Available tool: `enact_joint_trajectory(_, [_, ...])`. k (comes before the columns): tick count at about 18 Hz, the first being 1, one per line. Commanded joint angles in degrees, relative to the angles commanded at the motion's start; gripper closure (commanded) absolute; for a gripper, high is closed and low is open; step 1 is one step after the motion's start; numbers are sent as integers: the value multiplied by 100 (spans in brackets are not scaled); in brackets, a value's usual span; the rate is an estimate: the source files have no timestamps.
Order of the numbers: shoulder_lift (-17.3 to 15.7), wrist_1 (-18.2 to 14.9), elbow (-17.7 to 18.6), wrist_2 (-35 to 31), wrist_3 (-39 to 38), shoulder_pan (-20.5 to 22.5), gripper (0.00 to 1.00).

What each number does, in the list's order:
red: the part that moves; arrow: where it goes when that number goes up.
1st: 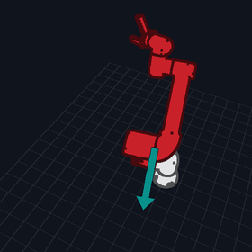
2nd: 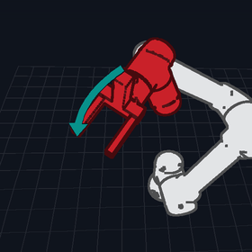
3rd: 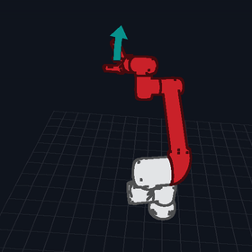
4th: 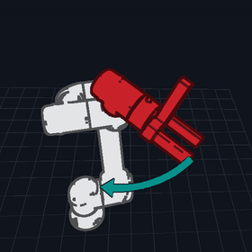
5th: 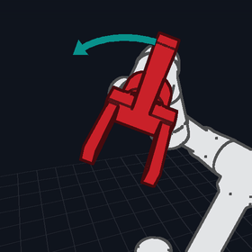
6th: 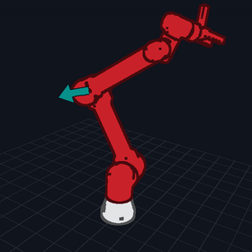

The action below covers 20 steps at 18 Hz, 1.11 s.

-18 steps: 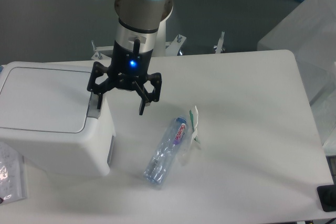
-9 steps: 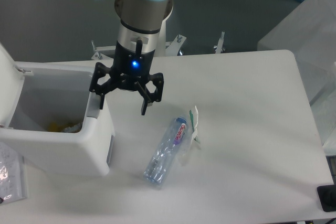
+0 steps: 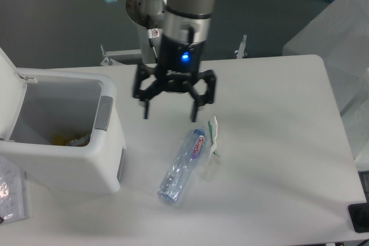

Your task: Open the trash can

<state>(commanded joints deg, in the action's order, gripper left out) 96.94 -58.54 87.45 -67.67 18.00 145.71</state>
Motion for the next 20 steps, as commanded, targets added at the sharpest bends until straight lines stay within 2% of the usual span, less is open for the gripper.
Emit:
enact_joint_trajectory(4, [316,80,0,0,1228,640,0])
enact_joint_trajectory(8, [887,237,9,-44,2766,1248,0])
enact_joint_trajectory(11, [1326,492,-78,-183,3672,1635,0])
enact_joint_trajectory(15, [1591,458,-185,-1720,4886,1610,0])
enact_joint_trajectory(17, [1696,449,-176,-1959,5186,1478,0])
enact_joint_trajectory(20, [1714,449,-123,-2074,5196,1451,0])
